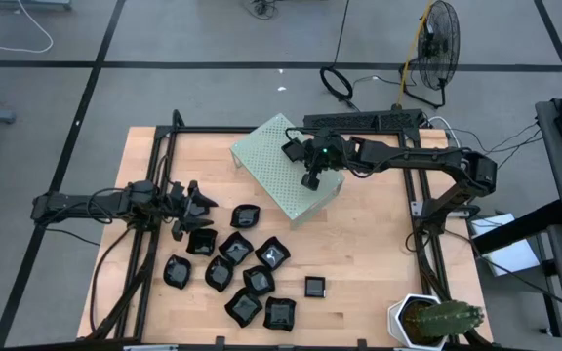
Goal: Pick & Place Mini shaped plates
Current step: Adjust the stacked square plates on the shelf, then stack the square plate on top of the other square plate on the shelf
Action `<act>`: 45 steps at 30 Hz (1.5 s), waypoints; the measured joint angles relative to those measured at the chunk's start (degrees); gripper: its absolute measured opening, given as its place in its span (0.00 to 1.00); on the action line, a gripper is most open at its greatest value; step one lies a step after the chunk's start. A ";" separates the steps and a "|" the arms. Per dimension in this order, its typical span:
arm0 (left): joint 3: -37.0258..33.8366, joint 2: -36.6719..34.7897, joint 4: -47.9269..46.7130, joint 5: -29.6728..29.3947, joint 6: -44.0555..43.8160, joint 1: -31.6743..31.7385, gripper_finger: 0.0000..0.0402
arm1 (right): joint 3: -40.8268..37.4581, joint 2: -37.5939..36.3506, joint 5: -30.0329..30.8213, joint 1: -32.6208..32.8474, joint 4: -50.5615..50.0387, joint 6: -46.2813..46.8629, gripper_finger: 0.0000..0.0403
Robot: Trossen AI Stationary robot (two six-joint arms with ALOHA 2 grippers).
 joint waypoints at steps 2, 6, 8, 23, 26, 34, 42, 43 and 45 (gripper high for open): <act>0.00 0.00 0.00 -0.01 -0.02 0.00 0.74 | 0.00 -0.04 0.03 0.69 -0.41 -0.02 0.00; 0.00 -0.01 0.00 -0.01 0.00 0.02 0.74 | -0.03 -2.79 -0.07 5.02 -3.75 -1.19 0.00; 0.00 0.00 0.00 -0.01 -0.01 0.00 0.74 | 0.07 -4.66 -0.14 8.51 -5.05 0.51 0.01; 0.00 0.01 0.00 0.01 0.00 0.00 0.74 | 0.08 -0.42 1.61 42.33 -15.37 24.57 0.36; 0.00 0.01 0.00 -0.01 0.00 0.02 0.74 | 0.09 2.44 1.43 43.29 -16.41 26.22 0.36; -0.01 0.01 0.00 -0.01 -0.01 0.00 0.74 | 0.07 9.02 -1.71 41.30 -17.38 32.01 0.35; 0.00 0.01 0.00 -0.01 0.00 0.02 0.74 | 0.07 14.86 -7.65 42.90 -12.22 41.35 0.35; -0.01 0.01 0.00 -0.01 0.00 0.01 0.74 | 0.07 15.26 -7.59 43.31 -11.47 41.65 0.35; -0.01 0.01 0.00 0.00 -0.01 0.00 0.74 | 0.07 15.92 -7.45 43.99 -9.69 42.55 0.35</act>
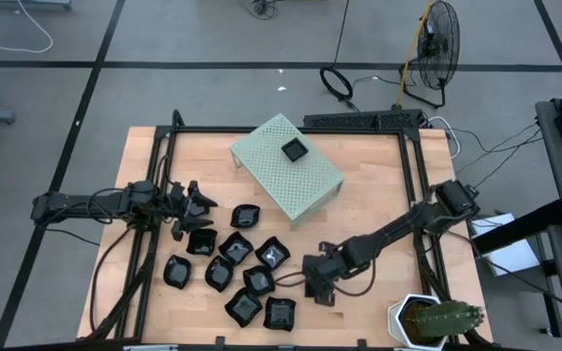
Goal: Pick & Place Mini shaped plates
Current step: Stack the square plate on top of the other square plate on the shelf
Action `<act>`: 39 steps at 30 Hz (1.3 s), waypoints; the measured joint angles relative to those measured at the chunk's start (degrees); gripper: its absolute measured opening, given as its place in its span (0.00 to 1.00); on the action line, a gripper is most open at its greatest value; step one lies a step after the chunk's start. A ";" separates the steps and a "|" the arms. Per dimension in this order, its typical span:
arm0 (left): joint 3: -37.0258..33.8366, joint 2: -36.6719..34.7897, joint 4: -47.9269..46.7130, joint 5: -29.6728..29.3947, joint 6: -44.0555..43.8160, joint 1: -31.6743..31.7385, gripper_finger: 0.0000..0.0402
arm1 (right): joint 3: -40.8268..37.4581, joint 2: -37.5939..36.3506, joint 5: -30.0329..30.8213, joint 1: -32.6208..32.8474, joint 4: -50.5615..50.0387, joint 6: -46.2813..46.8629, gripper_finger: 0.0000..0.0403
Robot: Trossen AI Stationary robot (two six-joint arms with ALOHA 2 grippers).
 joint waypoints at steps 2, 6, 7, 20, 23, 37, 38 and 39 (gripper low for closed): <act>0.01 0.00 0.00 0.00 -0.01 0.02 0.74 | 0.00 0.36 0.29 0.26 0.77 1.20 0.35; 0.01 0.00 0.00 0.01 0.01 0.00 0.74 | 0.00 0.40 3.06 0.69 0.69 1.85 0.34; 0.01 -0.02 0.00 0.01 0.01 0.02 0.74 | 0.00 0.40 3.55 0.79 0.67 1.42 0.34; 0.01 0.00 0.00 -0.01 0.00 0.02 0.74 | -1.84 0.40 5.98 1.01 0.73 2.10 0.27; -0.01 0.00 0.00 -0.01 0.00 0.00 0.74 | -3.25 0.37 6.09 1.01 1.10 3.78 0.26; -0.01 0.00 0.00 -0.01 -0.02 0.01 0.74 | -4.09 -0.87 4.82 0.95 5.57 4.23 0.03; -0.01 0.00 0.00 -0.01 0.01 0.02 0.74 | -4.07 -1.36 4.27 0.93 5.79 4.23 0.01; 0.01 0.00 0.00 -0.01 -0.02 0.01 0.74 | -4.07 -1.99 4.25 0.95 5.80 4.21 0.01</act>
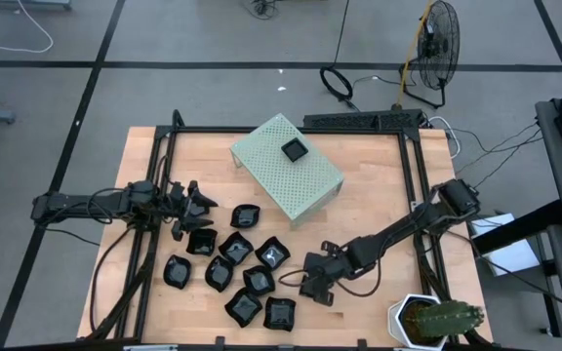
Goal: Pick & Place Mini shaped plates
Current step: Stack the square plate on top of the other square plate on the shelf
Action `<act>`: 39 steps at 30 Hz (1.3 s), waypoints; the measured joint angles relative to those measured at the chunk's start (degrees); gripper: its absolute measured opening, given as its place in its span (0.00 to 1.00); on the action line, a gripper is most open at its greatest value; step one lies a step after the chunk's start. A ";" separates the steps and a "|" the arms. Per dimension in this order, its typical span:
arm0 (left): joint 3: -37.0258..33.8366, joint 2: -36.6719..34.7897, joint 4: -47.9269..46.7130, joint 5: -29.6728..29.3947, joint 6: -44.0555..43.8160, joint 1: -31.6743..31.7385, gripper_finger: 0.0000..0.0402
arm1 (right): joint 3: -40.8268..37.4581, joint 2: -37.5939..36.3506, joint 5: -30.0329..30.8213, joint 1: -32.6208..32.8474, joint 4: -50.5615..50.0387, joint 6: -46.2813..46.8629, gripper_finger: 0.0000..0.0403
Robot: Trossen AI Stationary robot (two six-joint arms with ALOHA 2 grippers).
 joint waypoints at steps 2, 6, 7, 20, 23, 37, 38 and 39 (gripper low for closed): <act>0.00 0.00 0.00 0.00 0.02 0.01 0.74 | 0.00 -1.31 0.06 -0.03 0.09 0.00 0.02; 0.00 -0.01 0.00 0.00 0.00 -0.01 0.74 | 0.00 -5.21 0.11 -0.53 0.94 -1.52 0.00; 0.00 0.00 0.00 0.00 0.01 -0.01 0.74 | 0.00 -6.30 0.28 -0.87 1.63 -1.68 0.00; 0.00 -0.02 0.00 0.00 0.01 0.00 0.74 | -3.29 -14.86 1.68 -2.84 2.02 -3.91 0.13; 0.00 -0.01 0.01 0.00 0.00 -0.01 0.74 | -5.85 -12.70 2.11 -1.86 3.36 -2.93 0.25; 0.00 0.00 0.00 0.00 0.01 0.00 0.74 | -7.32 -1.67 4.92 0.26 12.95 -4.00 0.35; 0.00 -0.02 0.00 0.00 0.00 -0.01 0.74 | -7.32 -1.09 4.84 0.23 12.95 -3.51 0.34; 0.00 -0.01 0.00 0.00 0.02 0.01 0.74 | -7.32 -0.71 4.81 0.22 12.88 -3.00 0.34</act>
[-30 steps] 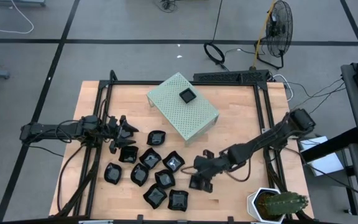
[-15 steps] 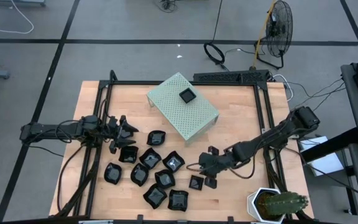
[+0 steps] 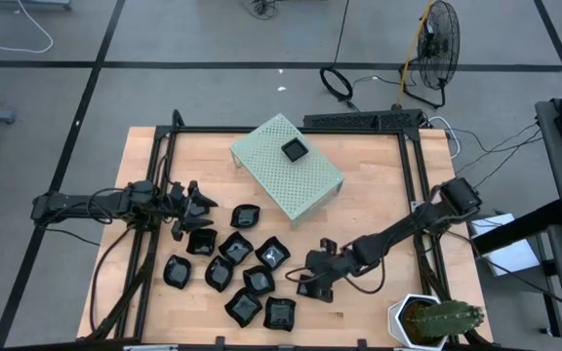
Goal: Pick & Place Mini shaped plates
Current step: Stack the square plate on top of the other square plate on the shelf
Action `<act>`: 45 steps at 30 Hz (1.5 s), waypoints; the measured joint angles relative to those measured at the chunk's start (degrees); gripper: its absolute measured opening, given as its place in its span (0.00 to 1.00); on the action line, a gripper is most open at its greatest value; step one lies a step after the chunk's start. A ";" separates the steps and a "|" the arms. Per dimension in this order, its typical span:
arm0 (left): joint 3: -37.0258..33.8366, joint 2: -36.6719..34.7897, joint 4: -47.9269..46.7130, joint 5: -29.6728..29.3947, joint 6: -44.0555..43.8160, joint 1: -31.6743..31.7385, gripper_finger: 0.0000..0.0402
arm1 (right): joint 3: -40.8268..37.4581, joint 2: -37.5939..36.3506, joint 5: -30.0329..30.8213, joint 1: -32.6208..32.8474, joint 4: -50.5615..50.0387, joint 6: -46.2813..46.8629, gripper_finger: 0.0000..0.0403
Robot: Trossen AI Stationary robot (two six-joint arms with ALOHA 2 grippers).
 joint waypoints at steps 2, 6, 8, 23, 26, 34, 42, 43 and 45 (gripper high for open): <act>0.00 0.01 0.00 0.00 0.01 0.01 0.74 | -0.02 0.65 -0.14 0.02 0.04 0.98 0.33; 0.00 0.00 0.00 0.00 -0.02 -0.02 0.74 | 0.00 1.17 -0.09 0.46 0.22 1.72 0.33; 0.00 -0.01 0.00 0.00 -0.02 -0.01 0.74 | 0.00 1.18 0.17 0.55 0.11 1.72 0.31; 0.00 -0.01 0.00 0.00 -0.02 0.00 0.74 | 0.00 0.26 -0.15 0.52 -0.19 0.17 0.02; 0.00 -0.01 0.00 0.00 -0.02 -0.02 0.74 | 0.24 -2.01 -0.20 0.37 0.01 -0.68 0.00; 0.00 0.00 0.00 0.00 0.00 -0.01 0.74 | 0.28 -13.31 2.17 -2.15 0.53 -4.91 0.00; 0.00 -0.01 0.00 0.00 0.00 -0.01 0.74 | 0.31 -24.73 5.97 -14.69 3.93 -6.75 0.00; -0.02 0.00 0.00 0.00 -0.01 -0.02 0.74 | 0.31 -25.76 5.90 -17.26 4.25 -5.32 0.00; 0.00 0.00 0.00 0.00 0.01 0.01 0.74 | 0.31 -27.42 5.91 -22.69 4.32 -2.65 0.00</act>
